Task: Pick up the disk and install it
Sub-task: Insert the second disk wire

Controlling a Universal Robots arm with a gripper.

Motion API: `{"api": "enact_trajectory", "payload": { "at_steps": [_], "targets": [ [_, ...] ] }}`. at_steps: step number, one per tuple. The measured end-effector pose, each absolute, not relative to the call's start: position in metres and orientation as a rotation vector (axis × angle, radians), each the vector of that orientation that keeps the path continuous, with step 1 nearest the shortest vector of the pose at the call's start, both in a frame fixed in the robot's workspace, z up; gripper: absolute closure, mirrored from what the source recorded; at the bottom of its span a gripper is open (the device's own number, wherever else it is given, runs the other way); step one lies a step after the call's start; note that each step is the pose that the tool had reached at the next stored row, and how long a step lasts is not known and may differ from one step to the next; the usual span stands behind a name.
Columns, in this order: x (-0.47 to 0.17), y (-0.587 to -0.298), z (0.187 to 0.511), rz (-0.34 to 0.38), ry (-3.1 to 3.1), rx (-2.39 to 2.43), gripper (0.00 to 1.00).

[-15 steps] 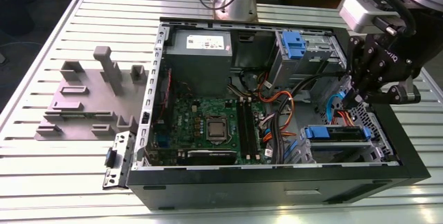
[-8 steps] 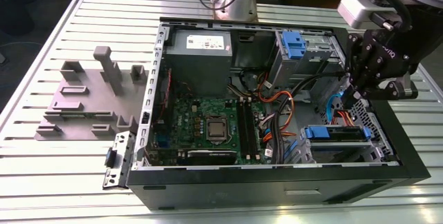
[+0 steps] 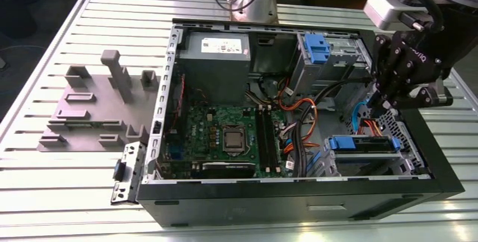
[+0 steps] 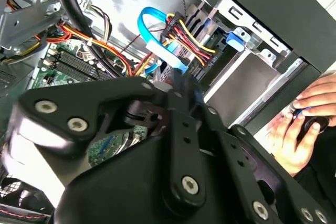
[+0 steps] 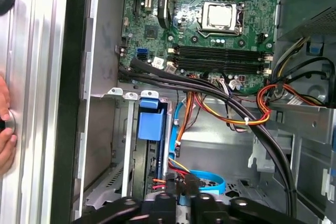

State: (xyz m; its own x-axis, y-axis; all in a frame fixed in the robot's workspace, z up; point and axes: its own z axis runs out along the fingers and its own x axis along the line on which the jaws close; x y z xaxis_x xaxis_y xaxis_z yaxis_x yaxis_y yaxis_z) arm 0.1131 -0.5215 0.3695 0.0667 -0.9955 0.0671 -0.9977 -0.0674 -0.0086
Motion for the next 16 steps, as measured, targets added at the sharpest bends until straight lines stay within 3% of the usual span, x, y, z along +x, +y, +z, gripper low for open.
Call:
{"api": "enact_trajectory", "payload": {
  "at_steps": [2, 3, 16],
  "targets": [
    [0.1132, -0.5213, 0.3689, 0.091, -2.115, 2.262, 0.77],
    [0.1132, -0.5211, 0.3685, 0.093, -2.114, 2.261, 0.7],
    [0.1146, -0.5165, 0.3606, 0.116, -2.102, 2.249, 0.7]
  ]
}}
